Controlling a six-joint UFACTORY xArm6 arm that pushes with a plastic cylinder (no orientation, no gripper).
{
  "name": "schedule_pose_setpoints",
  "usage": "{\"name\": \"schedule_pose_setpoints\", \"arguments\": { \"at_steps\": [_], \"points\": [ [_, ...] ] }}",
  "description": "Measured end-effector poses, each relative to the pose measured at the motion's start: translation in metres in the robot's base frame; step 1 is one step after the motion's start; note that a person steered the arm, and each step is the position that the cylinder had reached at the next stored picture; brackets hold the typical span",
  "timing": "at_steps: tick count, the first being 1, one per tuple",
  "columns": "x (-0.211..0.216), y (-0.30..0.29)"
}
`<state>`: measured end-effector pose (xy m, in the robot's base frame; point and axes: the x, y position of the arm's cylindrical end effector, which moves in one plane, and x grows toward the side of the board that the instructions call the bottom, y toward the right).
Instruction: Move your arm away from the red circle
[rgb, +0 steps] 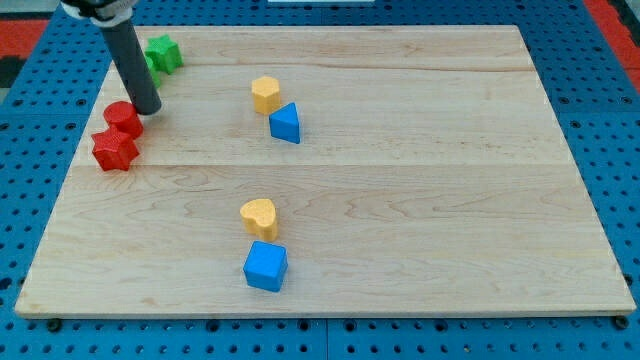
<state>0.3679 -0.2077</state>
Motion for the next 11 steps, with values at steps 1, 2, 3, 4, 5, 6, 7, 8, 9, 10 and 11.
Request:
{"name": "schedule_pose_setpoints", "arguments": {
  "at_steps": [1, 2, 3, 4, 5, 6, 7, 8, 9, 10, 11],
  "points": [
    [0.006, 0.049],
    [0.006, 0.058],
    [-0.002, 0.058],
    [-0.002, 0.072],
    [0.032, 0.058],
    [0.054, 0.034],
    [0.057, 0.061],
    [0.1, 0.079],
    [0.102, 0.087],
    [0.084, 0.098],
    [0.073, 0.098]
  ]
}}
